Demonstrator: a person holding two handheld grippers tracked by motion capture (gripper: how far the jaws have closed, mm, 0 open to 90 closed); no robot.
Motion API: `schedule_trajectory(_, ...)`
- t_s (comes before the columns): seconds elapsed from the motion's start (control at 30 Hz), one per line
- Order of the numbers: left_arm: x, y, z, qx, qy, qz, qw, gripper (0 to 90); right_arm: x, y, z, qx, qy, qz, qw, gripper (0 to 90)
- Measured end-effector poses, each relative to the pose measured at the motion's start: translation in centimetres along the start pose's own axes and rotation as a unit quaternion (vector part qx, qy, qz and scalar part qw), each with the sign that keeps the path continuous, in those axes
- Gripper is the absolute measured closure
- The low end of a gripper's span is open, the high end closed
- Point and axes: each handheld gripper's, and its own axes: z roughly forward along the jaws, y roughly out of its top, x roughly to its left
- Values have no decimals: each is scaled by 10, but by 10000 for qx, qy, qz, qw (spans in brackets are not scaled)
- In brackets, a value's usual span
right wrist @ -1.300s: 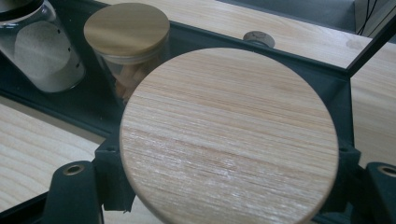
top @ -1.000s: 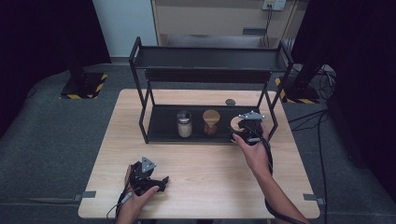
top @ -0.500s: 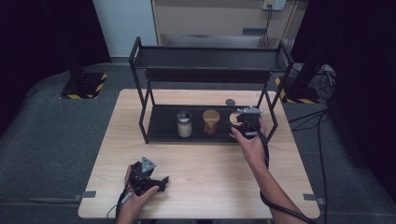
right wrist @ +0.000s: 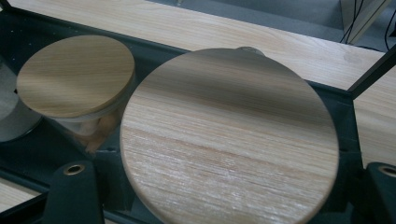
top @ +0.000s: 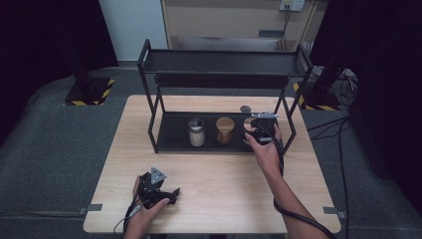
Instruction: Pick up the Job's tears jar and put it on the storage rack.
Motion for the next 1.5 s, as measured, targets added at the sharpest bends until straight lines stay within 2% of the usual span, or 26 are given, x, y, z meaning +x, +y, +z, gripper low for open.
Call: schedule_trajectory(1.5, 0, 0, 0, 0, 5, 1, 10000, 0, -5, 12, 33, 131, -88, 209, 9997, 258)
